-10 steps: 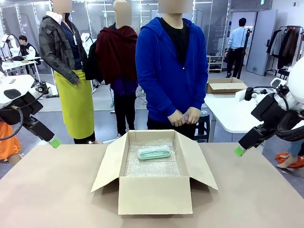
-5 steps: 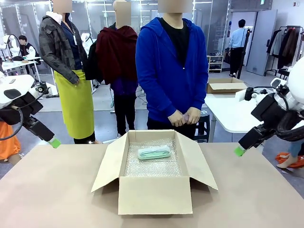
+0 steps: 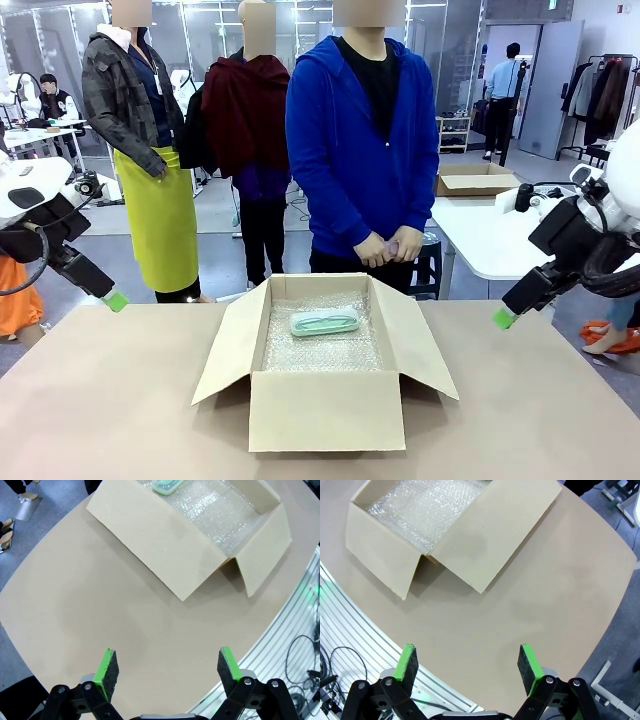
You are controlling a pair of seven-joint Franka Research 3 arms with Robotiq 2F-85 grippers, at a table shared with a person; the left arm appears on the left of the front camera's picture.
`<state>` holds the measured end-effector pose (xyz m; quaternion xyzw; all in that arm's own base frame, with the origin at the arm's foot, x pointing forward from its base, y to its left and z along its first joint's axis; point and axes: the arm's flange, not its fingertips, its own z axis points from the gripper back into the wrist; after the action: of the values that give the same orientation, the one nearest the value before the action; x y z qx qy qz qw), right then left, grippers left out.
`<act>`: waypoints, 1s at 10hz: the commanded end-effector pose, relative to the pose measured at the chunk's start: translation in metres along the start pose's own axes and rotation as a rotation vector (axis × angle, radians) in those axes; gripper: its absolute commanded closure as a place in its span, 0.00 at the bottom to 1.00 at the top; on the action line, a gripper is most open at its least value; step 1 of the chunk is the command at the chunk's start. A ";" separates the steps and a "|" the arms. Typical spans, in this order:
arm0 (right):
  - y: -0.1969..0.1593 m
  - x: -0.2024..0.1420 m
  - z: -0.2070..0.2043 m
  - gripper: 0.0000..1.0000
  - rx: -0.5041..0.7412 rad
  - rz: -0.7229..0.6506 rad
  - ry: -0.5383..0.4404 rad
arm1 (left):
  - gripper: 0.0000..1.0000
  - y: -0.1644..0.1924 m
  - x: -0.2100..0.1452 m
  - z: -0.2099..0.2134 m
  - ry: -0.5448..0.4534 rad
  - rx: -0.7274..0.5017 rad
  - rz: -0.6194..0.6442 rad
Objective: Pack the glasses set securely to prepare it for shipping.
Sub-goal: Put the Glasses case from the right side of the table into the Package Box.
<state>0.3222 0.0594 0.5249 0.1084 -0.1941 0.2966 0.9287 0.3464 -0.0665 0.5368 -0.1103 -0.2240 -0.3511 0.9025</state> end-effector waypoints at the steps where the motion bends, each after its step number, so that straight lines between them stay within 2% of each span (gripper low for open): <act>1: 0.000 0.001 -0.001 0.00 -0.011 -0.013 -0.004 | 0.00 0.001 0.000 0.002 -0.011 -0.009 -0.005; 10: 0.000 0.001 -0.001 0.00 -0.011 -0.013 -0.004 | 0.00 0.001 0.000 0.002 -0.011 -0.009 -0.005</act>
<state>0.3222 0.0594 0.5249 0.1084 -0.1941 0.2966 0.9287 0.3464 -0.0665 0.5368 -0.1103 -0.2240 -0.3511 0.9025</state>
